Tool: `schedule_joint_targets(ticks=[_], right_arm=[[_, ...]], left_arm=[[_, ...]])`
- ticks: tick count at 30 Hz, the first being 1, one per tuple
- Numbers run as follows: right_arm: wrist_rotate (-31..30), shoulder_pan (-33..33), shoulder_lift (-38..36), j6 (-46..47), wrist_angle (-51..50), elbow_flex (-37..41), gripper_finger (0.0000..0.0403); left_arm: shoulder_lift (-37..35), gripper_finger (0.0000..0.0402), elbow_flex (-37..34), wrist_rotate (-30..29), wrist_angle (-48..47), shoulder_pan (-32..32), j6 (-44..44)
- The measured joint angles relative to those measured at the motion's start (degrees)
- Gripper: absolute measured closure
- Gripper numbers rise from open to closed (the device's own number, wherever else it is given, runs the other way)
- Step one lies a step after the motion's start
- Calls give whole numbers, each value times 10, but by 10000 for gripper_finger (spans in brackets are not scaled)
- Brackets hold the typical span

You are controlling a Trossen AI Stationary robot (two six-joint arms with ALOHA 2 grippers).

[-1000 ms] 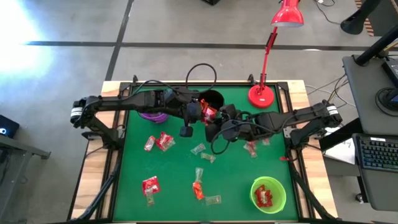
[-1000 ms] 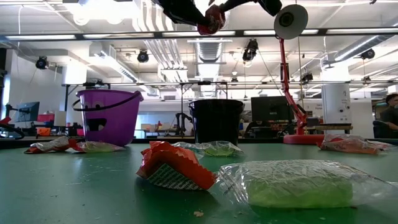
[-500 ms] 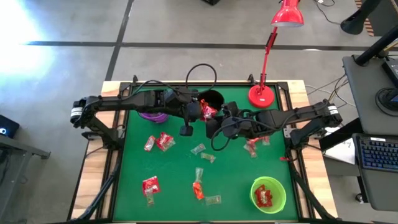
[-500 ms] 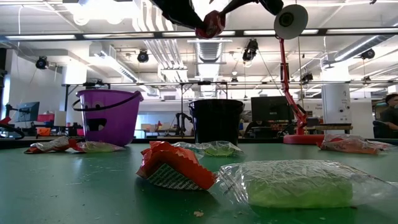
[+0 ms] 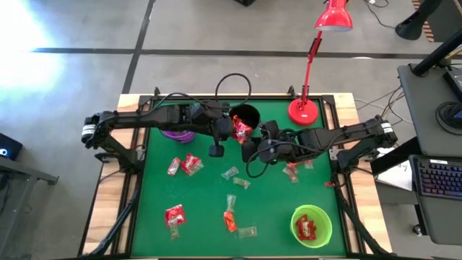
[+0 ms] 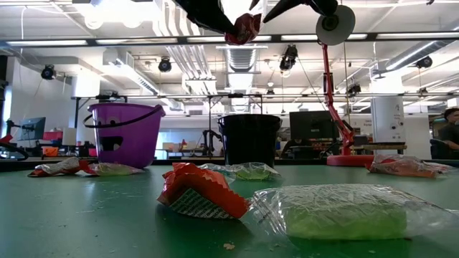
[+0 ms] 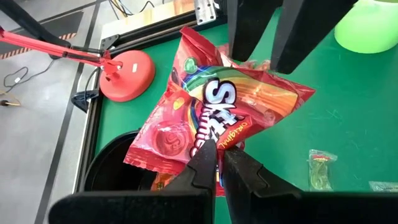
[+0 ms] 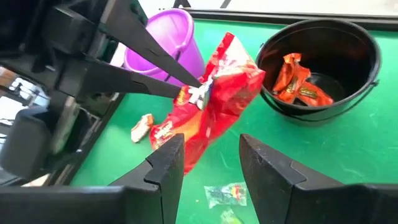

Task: Sort candy
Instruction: Put the red candy into the green bucket

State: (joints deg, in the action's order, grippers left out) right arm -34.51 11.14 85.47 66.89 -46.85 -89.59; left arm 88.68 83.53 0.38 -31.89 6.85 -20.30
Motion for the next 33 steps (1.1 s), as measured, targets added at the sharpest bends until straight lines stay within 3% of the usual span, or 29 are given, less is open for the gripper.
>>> schedule_joint_targets(ticks=[25,29,33], right_arm=[[-11,-44,0,-14,27,8,232],[-11,-44,0,-35,30,8,253],[-10,-44,0,-57,34,8,312]], left_arm=[[0,401,0,32,49,0,13],[1,401,0,35,51,0,13],[2,401,0,35,53,0,13]])
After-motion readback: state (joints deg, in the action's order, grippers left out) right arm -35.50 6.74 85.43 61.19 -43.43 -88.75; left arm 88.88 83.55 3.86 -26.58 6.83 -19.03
